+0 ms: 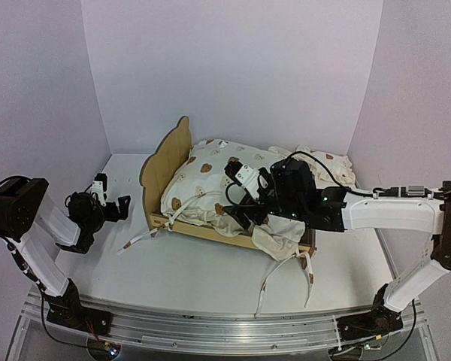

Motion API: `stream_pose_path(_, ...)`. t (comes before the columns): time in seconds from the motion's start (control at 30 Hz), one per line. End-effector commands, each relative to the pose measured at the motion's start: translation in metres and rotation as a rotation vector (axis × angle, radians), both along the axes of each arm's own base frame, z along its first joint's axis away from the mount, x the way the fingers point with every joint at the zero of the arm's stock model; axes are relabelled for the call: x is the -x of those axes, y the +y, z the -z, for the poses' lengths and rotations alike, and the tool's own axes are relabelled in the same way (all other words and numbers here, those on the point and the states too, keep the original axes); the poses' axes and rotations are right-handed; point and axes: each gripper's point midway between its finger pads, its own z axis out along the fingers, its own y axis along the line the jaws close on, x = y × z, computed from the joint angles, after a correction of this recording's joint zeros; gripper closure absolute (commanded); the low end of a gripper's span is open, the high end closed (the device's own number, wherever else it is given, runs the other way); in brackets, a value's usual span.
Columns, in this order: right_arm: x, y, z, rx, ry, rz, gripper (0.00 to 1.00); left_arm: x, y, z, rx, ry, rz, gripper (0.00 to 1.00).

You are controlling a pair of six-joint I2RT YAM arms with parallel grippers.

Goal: Set up the pet bed

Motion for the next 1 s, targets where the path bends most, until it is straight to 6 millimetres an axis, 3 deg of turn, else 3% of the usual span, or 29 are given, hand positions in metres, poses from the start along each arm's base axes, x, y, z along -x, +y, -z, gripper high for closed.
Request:
stream_pose_path(0.0,-0.001,-0.005,-0.029,-0.049,-0.029,0.011,0.02,-0.001,0.001,-0.002,0.002,-0.009,-0.008,0.00)
stream_pose_path(0.2,-0.003,-0.009,-0.020,-0.054,0.032,0.049,0.02,-0.001,0.002,-0.002,0.002,-0.010,-0.009,0.00)
stream_pose_path(0.43,0.004,-0.013,-0.029,-0.085,0.054,0.043,0.02,-0.001,0.001,-0.002,0.002,-0.010,-0.008,0.00)
stream_pose_path(0.6,-0.012,-0.018,-0.052,-0.164,0.075,0.103,0.02,-0.001,0.002,-0.002,0.002,-0.010,-0.009,0.00)
stream_pose_path(0.77,-0.032,-0.016,-0.042,-0.169,0.167,0.185,0.02,-0.001,0.001,-0.002,0.002,-0.010,-0.009,0.00)
stream_pose_path(0.87,-0.061,-0.045,-0.045,-0.131,0.150,0.396,0.02,-0.001,0.002,-0.002,0.000,-0.016,-0.010,0.00)
stream_pose_path(0.97,-0.092,-0.105,-0.048,-0.120,0.225,0.698,0.03,-0.001,0.001,-0.005,-0.003,-0.030,-0.005,0.01)
